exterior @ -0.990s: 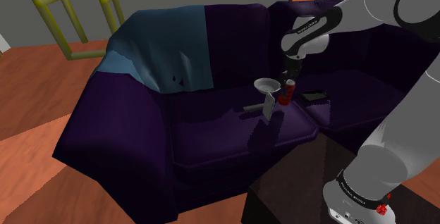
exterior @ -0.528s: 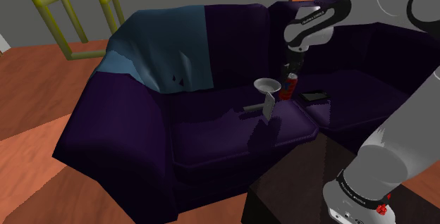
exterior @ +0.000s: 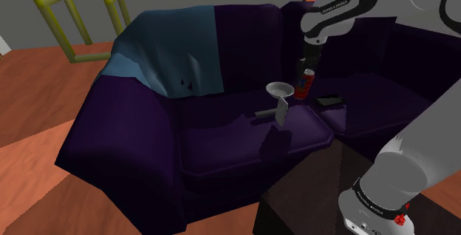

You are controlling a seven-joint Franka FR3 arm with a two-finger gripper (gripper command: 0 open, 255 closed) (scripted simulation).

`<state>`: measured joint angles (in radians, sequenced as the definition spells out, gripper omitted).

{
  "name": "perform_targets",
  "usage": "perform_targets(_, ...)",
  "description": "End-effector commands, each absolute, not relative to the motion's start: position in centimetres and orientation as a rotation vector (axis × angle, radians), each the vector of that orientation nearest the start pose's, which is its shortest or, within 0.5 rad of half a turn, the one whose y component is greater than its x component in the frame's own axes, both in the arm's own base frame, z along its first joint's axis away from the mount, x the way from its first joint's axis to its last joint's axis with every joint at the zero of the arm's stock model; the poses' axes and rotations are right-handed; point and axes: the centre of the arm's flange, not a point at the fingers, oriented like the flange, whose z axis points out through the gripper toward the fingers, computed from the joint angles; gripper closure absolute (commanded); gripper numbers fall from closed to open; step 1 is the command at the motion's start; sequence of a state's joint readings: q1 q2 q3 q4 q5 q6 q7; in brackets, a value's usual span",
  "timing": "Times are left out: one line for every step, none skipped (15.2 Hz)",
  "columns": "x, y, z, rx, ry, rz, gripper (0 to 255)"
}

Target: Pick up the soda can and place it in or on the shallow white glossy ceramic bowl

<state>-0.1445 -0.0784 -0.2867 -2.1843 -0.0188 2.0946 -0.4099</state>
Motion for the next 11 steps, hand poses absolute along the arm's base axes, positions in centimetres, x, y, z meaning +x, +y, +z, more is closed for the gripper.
perform_targets(46.8, -21.8, 43.1, -3.13, 0.017, 0.017, 255)
perform_targets(46.8, -21.8, 43.5, -3.13, 0.017, 0.017, 255)
perform_targets(48.0, -22.2, 43.8, -3.13, 0.017, 0.017, 255)
perform_targets(49.2, -22.5, 44.2, -3.13, 0.017, 0.017, 255)
perform_targets(50.5, -22.9, 44.5, -3.13, 0.017, 0.017, 255)
perform_targets(51.7, -23.2, 44.9, -3.13, 0.017, 0.017, 255)
perform_targets(52.9, -23.6, 45.3, -3.13, 0.017, 0.017, 255)
perform_targets(54.1, -24.0, 45.6, -3.13, 0.017, 0.017, 255)
perform_targets(55.4, -24.3, 46.0, -3.13, 0.017, 0.017, 255)
perform_targets(56.6, -24.7, 46.3, -3.13, 0.017, 0.017, 255)
perform_targets(57.8, -25.0, 46.7, -3.13, 0.017, 0.017, 255)
